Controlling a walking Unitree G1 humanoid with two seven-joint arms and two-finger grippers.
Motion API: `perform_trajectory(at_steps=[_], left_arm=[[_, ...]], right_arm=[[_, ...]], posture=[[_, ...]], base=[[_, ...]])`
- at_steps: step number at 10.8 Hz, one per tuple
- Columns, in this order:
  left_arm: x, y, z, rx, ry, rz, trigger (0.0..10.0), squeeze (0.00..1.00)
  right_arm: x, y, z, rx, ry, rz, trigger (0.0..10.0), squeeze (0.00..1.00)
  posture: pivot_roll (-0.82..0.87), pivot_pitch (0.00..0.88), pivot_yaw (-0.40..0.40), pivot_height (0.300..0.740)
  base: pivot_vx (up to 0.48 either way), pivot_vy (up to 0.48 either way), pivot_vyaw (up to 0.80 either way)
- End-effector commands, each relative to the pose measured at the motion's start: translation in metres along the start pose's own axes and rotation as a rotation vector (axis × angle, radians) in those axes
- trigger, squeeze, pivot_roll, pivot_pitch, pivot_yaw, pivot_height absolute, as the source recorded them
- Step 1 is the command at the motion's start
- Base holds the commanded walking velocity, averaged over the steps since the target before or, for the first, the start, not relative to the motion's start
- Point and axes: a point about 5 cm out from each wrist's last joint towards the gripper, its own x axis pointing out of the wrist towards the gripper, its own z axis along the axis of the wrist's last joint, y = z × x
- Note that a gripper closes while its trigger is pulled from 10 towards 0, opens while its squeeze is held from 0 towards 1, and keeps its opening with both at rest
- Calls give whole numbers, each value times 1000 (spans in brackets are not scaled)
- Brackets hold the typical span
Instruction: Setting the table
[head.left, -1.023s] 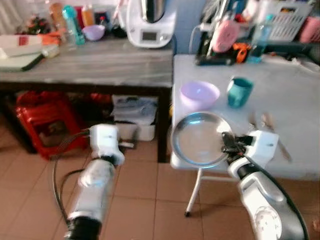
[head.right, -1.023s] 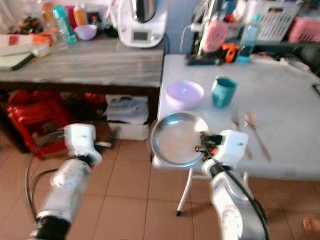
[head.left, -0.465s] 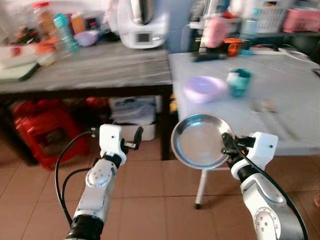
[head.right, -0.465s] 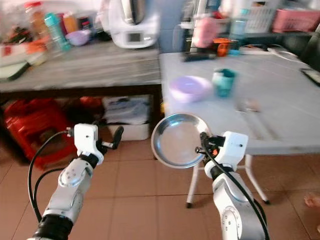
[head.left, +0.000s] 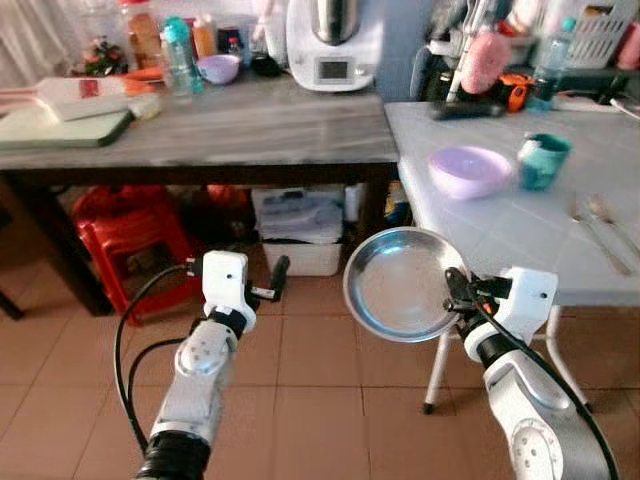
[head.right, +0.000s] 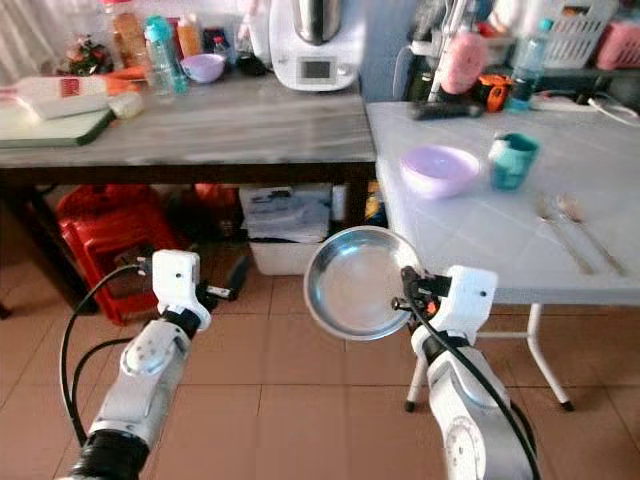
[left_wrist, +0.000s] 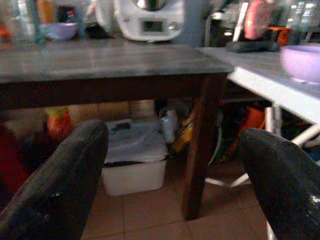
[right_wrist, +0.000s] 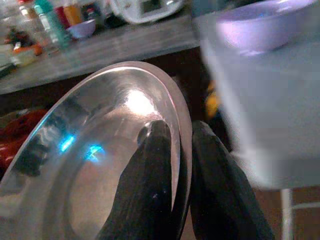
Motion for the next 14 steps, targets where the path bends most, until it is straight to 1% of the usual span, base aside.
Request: perform_trajectory(at_steps=[1, 2, 3, 4, 5, 7, 8, 9, 11, 14], left_arm=[[2, 5, 4, 15, -13, 20, 10000, 0], [2, 6, 4, 17, -12, 21, 10000, 0], [2, 5, 3, 18, -11, 22, 10000, 0], [2, 4, 3, 19, -8, 19, 10000, 0], [3, 2, 2, 21, -6, 16, 10000, 0], [3, -1, 2, 19, -5, 9, 10000, 0], [2, 1, 5, 21, -31, 12, 10000, 0], [2, 1, 5, 21, -32, 13, 10000, 0], [2, 0, 8, 23, -46, -28, 10000, 0], [2, -2, 8, 14, -42, -48, 10000, 0]], right_arm=[[3, 7, 7, -7, -30, 30, 10000, 0], [3, 7, 7, -8, -30, 30, 10000, 0], [3, 6, 8, -16, -41, 21, 10000, 0], [3, 5, 9, -14, -43, 16, 10000, 0], [3, 4, 9, -10, -43, 15, 10000, 0], [3, 4, 9, -10, -46, 10, 10000, 0], [3, 4, 8, -11, -46, 8, 10000, 0], [3, 4, 9, -11, -46, 8, 10000, 0], [4, 4, 9, -17, -52, 7, 10000, 0], [4, 4, 9, -19, -59, 1, 10000, 0]], posture=[[8, 0, 11, 740], [8, 0, 11, 740], [8, 0, 11, 740], [5, 0, 9, 740], [5, 0, 9, 740], [5, 0, 9, 740], [3, 0, 10, 740], [3, 0, 10, 740], [3, 0, 12, 740], [3, 0, 14, 740]], base=[[0, 412, 0], [0, 412, 0], [0, 416, 469], [0, 412, 463], [0, 405, 0], [0, 0, 0], [0, 0, 0], [0, 0, 0], [0, 0, 0], [0, 0, 504]])
